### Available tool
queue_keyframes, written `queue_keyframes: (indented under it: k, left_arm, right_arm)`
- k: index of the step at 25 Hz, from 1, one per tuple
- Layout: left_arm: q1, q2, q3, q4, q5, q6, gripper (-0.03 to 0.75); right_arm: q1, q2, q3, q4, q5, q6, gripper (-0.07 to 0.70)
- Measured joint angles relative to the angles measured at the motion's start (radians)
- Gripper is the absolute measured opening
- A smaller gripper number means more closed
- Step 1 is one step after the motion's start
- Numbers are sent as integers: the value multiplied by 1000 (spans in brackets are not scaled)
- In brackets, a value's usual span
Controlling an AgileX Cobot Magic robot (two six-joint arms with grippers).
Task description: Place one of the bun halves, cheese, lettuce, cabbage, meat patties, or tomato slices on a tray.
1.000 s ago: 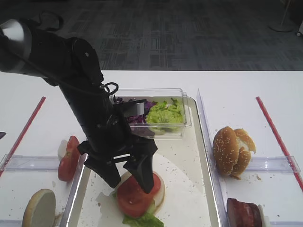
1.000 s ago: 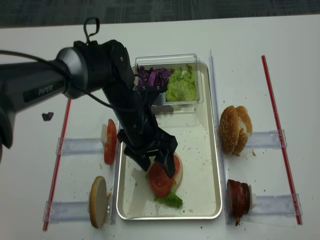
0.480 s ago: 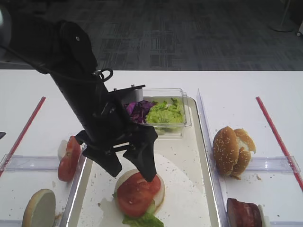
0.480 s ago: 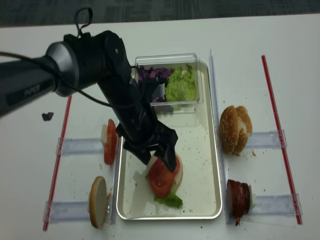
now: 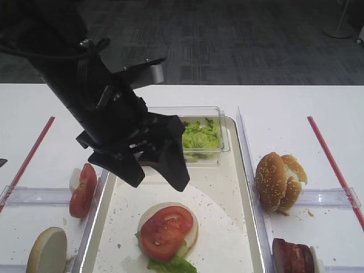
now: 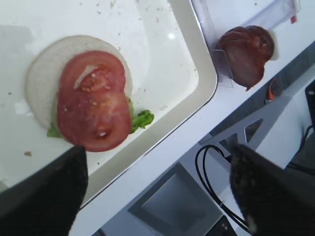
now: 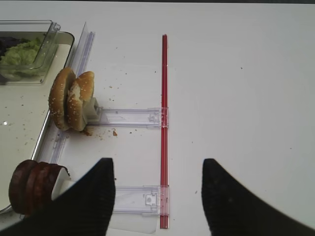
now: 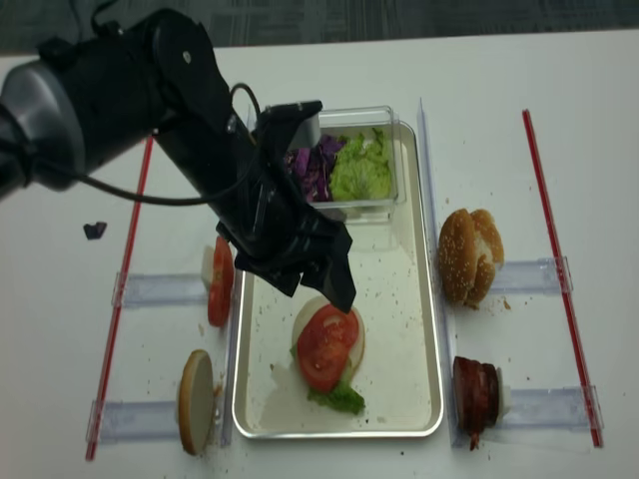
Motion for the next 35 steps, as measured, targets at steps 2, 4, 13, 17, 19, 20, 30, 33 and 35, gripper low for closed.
queue_keyframes:
  k: [2, 4, 13, 17, 19, 20, 30, 33, 35]
  left_arm:
    - [0, -25, 0, 0, 5, -9, 545]
    - [0, -48, 0, 0, 14, -20, 545]
    - [0, -70, 0, 60, 2, -58, 545]
    - [0, -72, 0, 189, -19, -119, 545]
    - [0, -72, 0, 269, -21, -151, 545]
    - [0, -72, 0, 314, -21, -169, 545]
    - [0, -72, 0, 520, -9, -233, 545]
    - [0, -72, 0, 527, -9, -239, 545]
    - [0, -72, 0, 553, -5, -249, 545]
  right_arm:
    - [0, 0, 0, 0, 0, 0, 427]
    - [0, 0, 0, 0, 0, 0, 427]
    - [0, 0, 0, 0, 0, 2, 427]
    - [0, 0, 0, 0, 0, 2, 427]
    - [0, 0, 0, 0, 0, 2, 427]
    - [0, 0, 0, 0, 0, 4, 427]
    - [0, 0, 0, 0, 0, 4, 427]
    - [0, 0, 0, 0, 0, 4, 427]
    - [0, 0, 0, 0, 0, 4, 427]
